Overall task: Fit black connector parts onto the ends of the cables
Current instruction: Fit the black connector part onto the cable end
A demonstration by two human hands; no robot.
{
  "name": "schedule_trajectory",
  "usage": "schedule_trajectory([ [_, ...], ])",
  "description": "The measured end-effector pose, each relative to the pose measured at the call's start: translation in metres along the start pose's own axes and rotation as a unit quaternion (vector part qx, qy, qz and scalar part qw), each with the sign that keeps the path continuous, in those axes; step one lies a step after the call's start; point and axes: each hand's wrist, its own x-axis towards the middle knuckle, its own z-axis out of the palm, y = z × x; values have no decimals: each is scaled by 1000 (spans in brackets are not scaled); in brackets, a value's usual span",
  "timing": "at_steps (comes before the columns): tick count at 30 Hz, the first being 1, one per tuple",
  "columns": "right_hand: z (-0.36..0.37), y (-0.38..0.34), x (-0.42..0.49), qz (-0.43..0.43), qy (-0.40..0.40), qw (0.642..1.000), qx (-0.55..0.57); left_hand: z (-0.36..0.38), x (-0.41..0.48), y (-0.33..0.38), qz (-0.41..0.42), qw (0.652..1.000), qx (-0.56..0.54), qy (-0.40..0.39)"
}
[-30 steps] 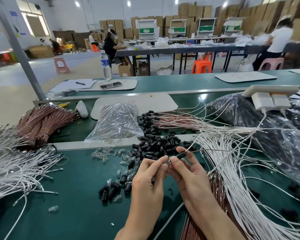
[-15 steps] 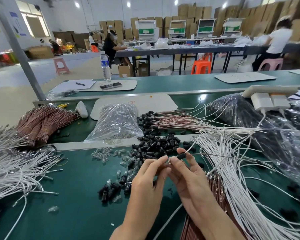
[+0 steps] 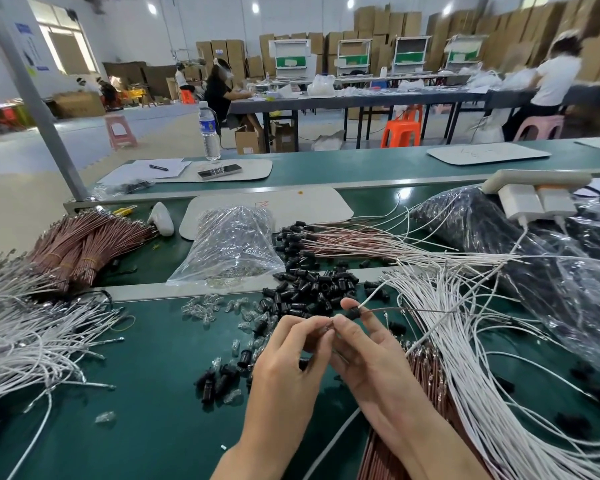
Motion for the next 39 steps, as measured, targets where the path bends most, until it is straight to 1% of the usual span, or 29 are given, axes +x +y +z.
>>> schedule_trajectory([
  [4,-1,-3,-1,9,-15,1000,-15,-1,-1,1,5,1000,14,-4],
  [9,-2,-2,0,-9,2,1000,-22,-1,-1,1,-4,1000,10,-21],
  [16,-3,1,4,-27,23,998,-42,-4,1,-4,4,997,71,-18],
  [23,-6,-1,3,-13,9,998,-64,-6,2,-6,9,998,63,-27],
  [26,-6,-4,4,-5,2,998,-56,-6,2,-9,-2,998,52,-19],
  [31,-5,-3,6,10,31,998,-57,-8,0,-12,-18,999,35,-10],
  [35,-3,-2,4,17,15,996,-84,-7,0,-12,-19,999,30,-7],
  [39,-4,-2,4,21,12,996,-84,-7,0,-12,-21,1000,20,-7],
])
